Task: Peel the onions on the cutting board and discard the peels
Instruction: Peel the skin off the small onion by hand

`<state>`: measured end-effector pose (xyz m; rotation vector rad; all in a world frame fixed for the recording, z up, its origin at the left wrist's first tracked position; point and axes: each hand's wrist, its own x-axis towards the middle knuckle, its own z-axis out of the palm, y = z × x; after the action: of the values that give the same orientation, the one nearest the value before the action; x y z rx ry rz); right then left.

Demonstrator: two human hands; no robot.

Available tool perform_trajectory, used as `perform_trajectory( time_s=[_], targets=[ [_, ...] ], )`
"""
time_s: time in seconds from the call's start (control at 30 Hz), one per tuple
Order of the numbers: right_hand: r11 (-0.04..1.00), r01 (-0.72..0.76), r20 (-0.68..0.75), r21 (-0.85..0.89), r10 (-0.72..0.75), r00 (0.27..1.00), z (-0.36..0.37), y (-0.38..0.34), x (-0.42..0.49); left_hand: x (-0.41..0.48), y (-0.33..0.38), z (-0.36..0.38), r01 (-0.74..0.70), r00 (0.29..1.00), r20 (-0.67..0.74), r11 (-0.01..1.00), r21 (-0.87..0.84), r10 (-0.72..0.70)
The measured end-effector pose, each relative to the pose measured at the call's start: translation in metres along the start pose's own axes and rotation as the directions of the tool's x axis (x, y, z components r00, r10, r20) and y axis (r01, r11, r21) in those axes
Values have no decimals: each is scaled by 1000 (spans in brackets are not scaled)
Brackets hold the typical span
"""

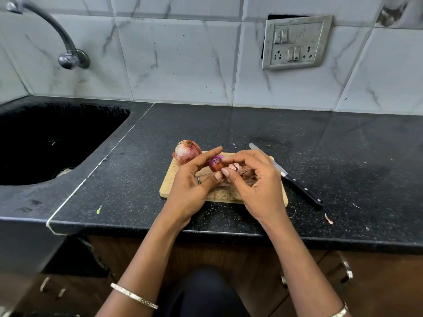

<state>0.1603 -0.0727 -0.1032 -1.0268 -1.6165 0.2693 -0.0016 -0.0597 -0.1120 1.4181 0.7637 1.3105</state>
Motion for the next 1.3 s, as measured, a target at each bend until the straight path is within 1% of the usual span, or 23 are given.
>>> perform_trajectory(
  time_s=[0.2, 0.27, 0.57, 0.77, 0.9, 1.13, 1.3],
  targets=[
    [1000, -25, 32, -11, 26, 999, 2, 5, 2, 0, 0, 1, -23, 1000, 0, 993, 116, 23],
    [999, -37, 44, -1, 37, 998, 3, 6, 3, 0, 0, 1, -31, 1000, 1, 991, 129, 31],
    [997, -68, 71, 30, 65, 995, 4, 10, 4, 0, 0, 1, 2, 1000, 10, 996, 85, -3],
    [997, -75, 76, 21, 73, 994, 4, 9, 4, 1, -3, 1, 11, 1000, 5, 998, 62, -11],
    [995, -83, 76, 56, 79, 994, 4, 6, 3, 2, -4, 0, 13, 1000, 6, 999, 50, -14],
    [995, -85, 93, 48, 81, 992, 4, 6, 3, 2, -3, 1, 21, 1000, 15, 1000, 13, -21],
    [995, -89, 99, 44, 84, 991, 3, 7, 3, 1, -2, 1, 26, 999, 22, 1000, 17, -26]
  ],
)
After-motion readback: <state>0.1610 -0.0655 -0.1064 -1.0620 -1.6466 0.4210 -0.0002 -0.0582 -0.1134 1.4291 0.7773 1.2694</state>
